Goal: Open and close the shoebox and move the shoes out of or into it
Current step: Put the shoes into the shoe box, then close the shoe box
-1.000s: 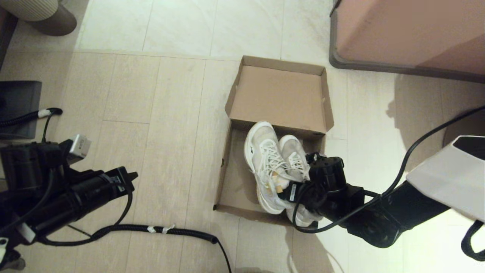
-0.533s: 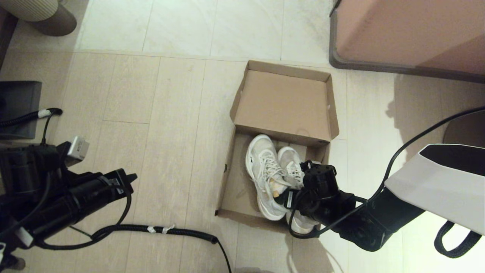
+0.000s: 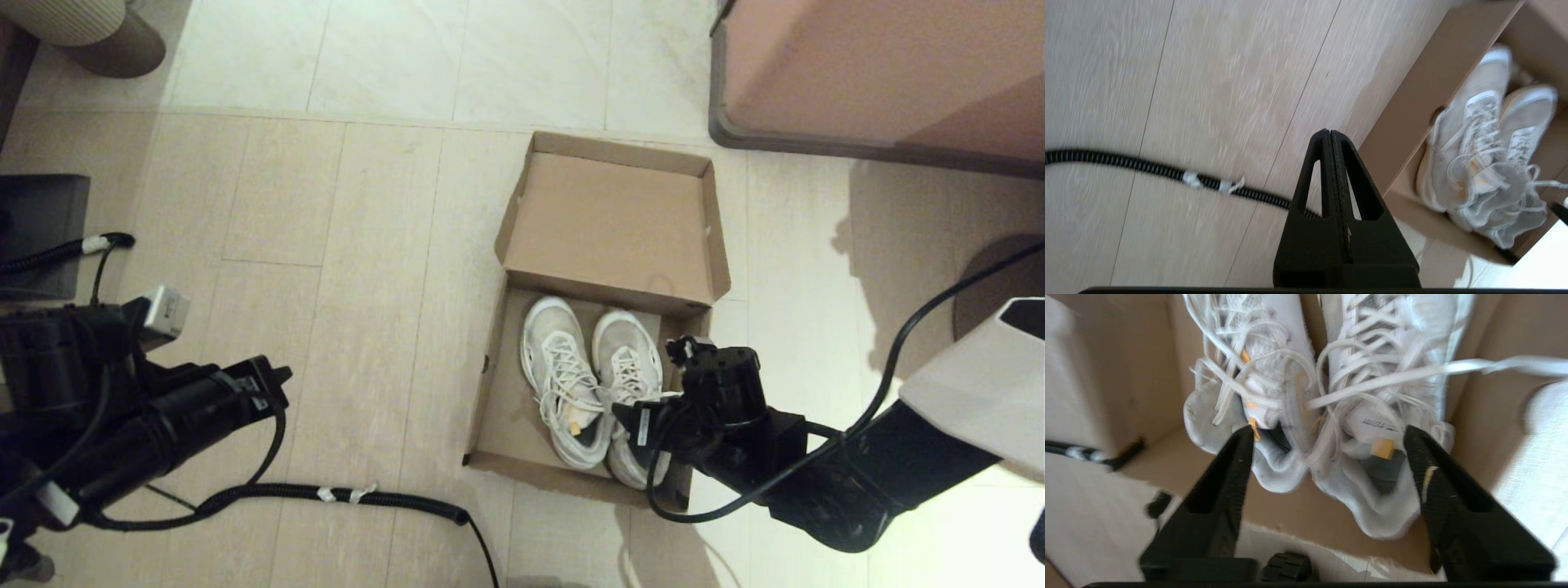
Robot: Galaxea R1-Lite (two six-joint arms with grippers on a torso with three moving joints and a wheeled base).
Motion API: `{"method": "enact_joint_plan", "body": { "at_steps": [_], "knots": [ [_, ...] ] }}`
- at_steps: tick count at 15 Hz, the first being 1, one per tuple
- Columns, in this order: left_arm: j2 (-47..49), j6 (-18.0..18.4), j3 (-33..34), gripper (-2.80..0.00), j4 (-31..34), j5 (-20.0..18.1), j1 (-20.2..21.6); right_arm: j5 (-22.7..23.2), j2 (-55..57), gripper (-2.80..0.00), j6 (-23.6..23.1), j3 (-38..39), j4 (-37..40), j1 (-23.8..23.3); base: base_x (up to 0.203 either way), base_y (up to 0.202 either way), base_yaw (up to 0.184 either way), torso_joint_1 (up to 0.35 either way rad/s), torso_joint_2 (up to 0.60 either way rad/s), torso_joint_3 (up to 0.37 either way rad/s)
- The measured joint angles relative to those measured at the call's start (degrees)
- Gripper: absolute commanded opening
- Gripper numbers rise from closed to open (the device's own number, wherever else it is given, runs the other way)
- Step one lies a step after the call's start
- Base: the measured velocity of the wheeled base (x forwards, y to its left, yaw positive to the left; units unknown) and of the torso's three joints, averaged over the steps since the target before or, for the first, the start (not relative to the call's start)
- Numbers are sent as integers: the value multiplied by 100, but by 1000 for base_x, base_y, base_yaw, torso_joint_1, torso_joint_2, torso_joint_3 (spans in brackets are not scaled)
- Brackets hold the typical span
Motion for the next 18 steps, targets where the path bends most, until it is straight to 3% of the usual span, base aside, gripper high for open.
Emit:
{"method": "enact_joint_plan", "body": {
  "at_steps": [4,8,12,15,16,18],
  "knots": [
    [140,2,-592,-280,7,7,-62,14,-1077,0,8,696,17,-264,0,0,0,0,0,0],
    [770,-41,-993,-280,-235,-28,-155,97,-1619,0,-393,1117,39,-994,0,0,0,0,0,0],
    [2115,-24,-1801,-280,-1183,-61,-204,128,-1263,0,-625,260,351,-1447,0,0,0,0,0,0],
    [2920,-20,-2609,-280,-1389,-78,-418,223,-761,0,-638,-370,485,-1624,0,0,0,0,0,0],
    [3123,-22,-2812,-280,-1394,-83,-519,291,-600,-280,-622,-564,496,-1672,0,0,0,0,0,0],
    [3383,-20,-3029,-280,-1379,-53,-777,412,-415,-280,-590,-703,493,-1731,0,0,0,0,0,0]
  ]
}}
